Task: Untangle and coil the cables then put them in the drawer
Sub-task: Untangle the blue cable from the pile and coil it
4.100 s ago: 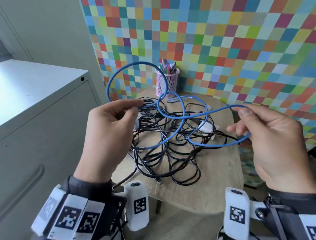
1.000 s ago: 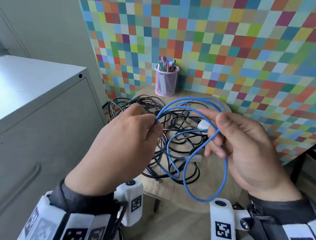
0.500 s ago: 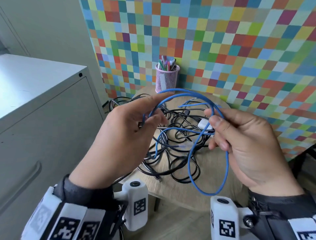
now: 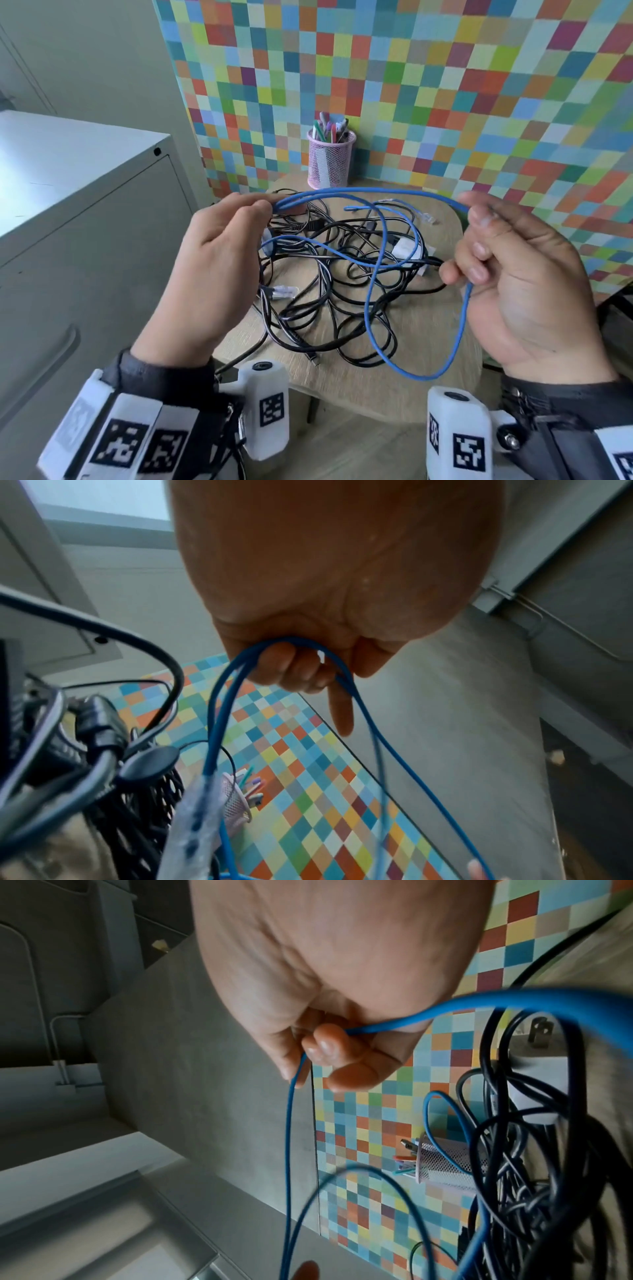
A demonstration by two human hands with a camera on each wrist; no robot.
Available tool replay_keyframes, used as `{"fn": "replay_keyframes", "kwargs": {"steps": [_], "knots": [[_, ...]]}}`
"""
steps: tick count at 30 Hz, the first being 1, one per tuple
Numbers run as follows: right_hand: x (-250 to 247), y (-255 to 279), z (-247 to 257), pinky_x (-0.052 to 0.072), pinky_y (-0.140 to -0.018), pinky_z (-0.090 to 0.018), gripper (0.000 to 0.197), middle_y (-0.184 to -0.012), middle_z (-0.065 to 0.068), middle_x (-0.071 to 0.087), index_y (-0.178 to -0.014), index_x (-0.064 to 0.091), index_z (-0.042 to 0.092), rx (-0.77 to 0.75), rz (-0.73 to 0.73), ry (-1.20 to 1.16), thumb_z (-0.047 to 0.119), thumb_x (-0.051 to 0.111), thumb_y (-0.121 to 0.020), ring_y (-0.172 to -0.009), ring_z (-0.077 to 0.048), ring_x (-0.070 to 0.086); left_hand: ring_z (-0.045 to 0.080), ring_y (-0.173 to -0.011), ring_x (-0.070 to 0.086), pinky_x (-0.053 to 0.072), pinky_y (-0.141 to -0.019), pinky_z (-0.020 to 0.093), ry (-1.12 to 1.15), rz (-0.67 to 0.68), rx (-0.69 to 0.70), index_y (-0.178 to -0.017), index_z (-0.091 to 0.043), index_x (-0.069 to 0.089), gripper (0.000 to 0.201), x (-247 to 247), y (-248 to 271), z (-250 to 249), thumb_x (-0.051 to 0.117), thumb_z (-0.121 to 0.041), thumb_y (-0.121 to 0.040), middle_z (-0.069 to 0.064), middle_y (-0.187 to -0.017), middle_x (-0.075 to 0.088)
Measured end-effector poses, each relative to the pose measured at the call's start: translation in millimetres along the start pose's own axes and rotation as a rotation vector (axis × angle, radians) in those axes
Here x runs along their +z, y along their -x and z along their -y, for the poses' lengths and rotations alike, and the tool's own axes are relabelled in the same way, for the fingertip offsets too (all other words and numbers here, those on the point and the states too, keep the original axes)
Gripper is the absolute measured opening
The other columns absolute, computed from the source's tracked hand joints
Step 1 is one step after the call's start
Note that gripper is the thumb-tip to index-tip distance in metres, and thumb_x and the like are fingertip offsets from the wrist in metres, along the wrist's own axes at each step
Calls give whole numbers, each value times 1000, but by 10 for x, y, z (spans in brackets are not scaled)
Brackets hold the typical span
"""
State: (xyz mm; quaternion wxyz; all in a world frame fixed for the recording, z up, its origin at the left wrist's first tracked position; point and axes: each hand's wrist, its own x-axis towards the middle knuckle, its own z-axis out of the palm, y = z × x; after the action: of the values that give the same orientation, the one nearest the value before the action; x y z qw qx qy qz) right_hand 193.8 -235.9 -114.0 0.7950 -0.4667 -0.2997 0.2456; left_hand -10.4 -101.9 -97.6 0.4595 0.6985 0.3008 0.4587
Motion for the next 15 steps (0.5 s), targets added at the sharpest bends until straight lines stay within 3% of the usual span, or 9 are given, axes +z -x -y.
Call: {"fn": "replay_keyframes", "kwargs": {"steps": [2,5,9,12,15], "knots": [[13,9,-4,46,-51,-27,15,-58,9,46,-95,77,15,-28,-6,59,19,64,-88,-49,-13,30,3,-59,47,36,-63,25,-1,23,-27,-91,-24,82,38,8,9,-3,46,-16,-96,-15,-55,55],[29,33,16,46,-51,-27,16,-60,17,58,-97,70,10,-76,-18,116,22,62,-90,-50,-13,29,3,-55,47,36,-58,21,63,7,-44,-91,-22,82,37,39,-8,31,50,-5,-96,-13,-51,56],[-61,-18,51,42,-52,-26,13,-52,13,48,-92,72,15,-87,-101,91,18,61,-98,-48,-13,29,18,-57,47,37,-60,34,311,-243,-5,-100,-16,81,26,-63,-119,127,56,-10,-96,5,-66,58],[-165,-78,51,44,-51,-27,24,-54,8,42,-88,79,23,-77,-185,132,16,61,-102,-47,-13,31,16,-62,53,43,-66,32,381,-347,67,-97,-20,79,30,-161,-161,114,52,-6,-102,-2,-70,62],[-214,-94,16,54,-54,-32,31,-68,2,54,-110,79,24,-52,-167,186,6,55,-104,-54,-16,44,15,-77,60,50,-77,31,292,-325,166,-99,-27,80,23,-156,-130,92,60,-15,-101,3,-85,68]]}}
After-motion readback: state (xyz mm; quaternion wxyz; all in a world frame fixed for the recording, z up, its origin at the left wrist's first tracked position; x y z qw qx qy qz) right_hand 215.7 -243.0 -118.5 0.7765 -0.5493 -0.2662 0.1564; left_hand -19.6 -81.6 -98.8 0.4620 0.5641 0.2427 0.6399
